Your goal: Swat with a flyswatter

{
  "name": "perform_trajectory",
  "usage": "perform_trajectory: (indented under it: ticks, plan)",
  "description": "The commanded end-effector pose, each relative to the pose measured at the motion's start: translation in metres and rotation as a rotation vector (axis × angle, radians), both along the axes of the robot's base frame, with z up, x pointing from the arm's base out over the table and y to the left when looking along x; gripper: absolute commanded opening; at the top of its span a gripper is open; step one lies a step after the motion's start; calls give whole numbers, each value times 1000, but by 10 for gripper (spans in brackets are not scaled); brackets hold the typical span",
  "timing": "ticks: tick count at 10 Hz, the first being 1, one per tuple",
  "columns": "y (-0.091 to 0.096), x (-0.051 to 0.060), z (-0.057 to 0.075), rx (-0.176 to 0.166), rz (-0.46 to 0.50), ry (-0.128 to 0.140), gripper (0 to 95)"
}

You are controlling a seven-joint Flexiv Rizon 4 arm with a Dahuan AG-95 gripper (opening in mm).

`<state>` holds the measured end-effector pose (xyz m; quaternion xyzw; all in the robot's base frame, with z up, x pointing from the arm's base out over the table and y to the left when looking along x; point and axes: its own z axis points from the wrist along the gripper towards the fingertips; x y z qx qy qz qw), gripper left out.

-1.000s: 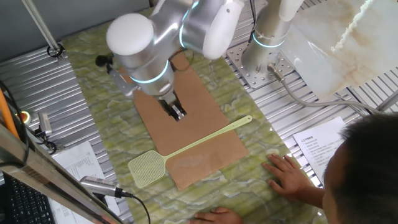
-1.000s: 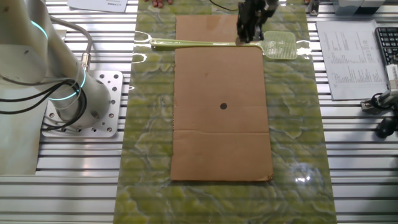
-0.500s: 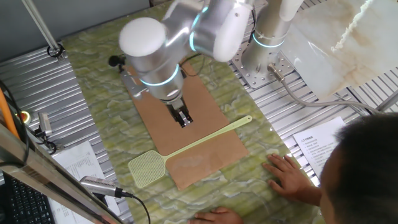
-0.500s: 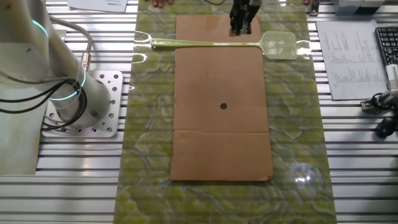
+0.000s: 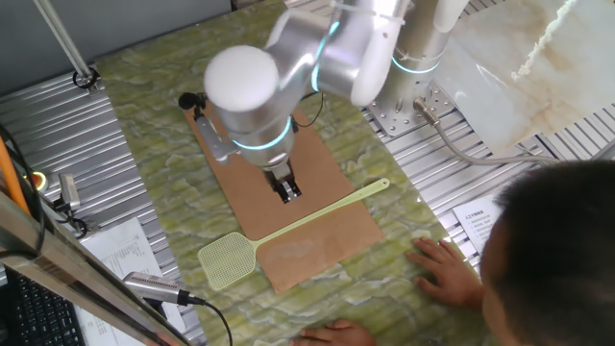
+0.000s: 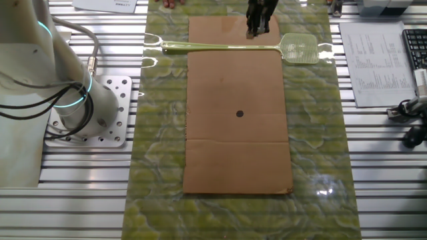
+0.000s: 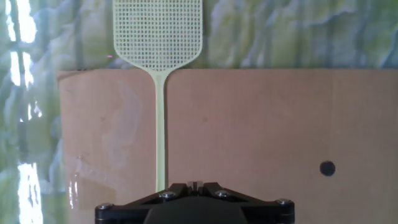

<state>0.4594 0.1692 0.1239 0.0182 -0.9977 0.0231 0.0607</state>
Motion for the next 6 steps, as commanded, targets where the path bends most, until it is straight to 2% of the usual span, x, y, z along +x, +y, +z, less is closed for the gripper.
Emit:
perform_trajectory:
  ticks: [1,2,3,4,6]
  plan:
    - [-13,4,-4,88,13,-13,0]
    - [-7,-2,-10,82,7,-13,0]
    - [1,-14,-20,82,4,-21,0]
    - [8,-22,-28,85,0,-29,190]
    - [22,-33,-35,81,-11,-33,190]
